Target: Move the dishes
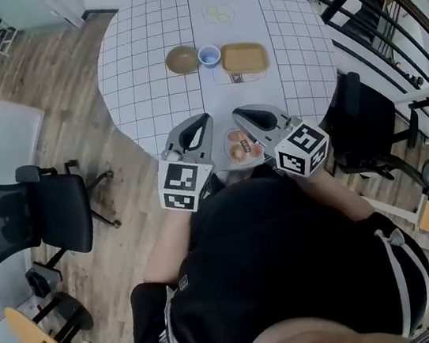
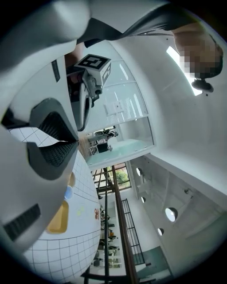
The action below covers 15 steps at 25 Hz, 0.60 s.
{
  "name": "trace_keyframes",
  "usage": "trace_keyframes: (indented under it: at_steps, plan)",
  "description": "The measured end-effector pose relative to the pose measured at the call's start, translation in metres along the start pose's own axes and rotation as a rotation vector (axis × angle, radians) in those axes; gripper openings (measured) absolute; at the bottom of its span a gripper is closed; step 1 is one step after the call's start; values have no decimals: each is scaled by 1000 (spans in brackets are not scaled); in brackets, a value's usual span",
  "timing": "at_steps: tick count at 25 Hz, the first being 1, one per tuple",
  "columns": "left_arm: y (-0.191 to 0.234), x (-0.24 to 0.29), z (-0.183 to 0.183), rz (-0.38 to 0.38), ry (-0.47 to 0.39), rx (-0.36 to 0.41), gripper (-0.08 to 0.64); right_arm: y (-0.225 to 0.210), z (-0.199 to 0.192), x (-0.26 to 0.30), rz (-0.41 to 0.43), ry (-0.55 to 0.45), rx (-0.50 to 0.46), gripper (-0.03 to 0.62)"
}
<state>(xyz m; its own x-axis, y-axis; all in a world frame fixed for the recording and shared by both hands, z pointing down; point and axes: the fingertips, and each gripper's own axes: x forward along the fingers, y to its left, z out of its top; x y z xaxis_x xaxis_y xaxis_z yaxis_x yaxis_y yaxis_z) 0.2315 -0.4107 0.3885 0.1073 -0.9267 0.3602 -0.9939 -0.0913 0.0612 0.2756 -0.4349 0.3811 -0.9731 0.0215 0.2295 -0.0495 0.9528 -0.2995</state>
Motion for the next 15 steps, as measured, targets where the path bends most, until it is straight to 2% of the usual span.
trace_keyframes:
  at_steps: [2, 5, 9, 15]
  plan:
    - [8, -17, 4, 17, -30, -43, 6, 14, 12, 2, 10, -16, -43, 18]
    - [12, -42, 19, 57, -94, -92, 6, 35, 31, 0, 76, -56, -111, 18]
    - [23, -60, 32, 146, -138, -96, 6, 42, 53, -1, 132, -113, -136, 18]
    - [22, -58, 40, 163, -154, -66, 6, 31, 49, -10, 113, -93, -124, 17]
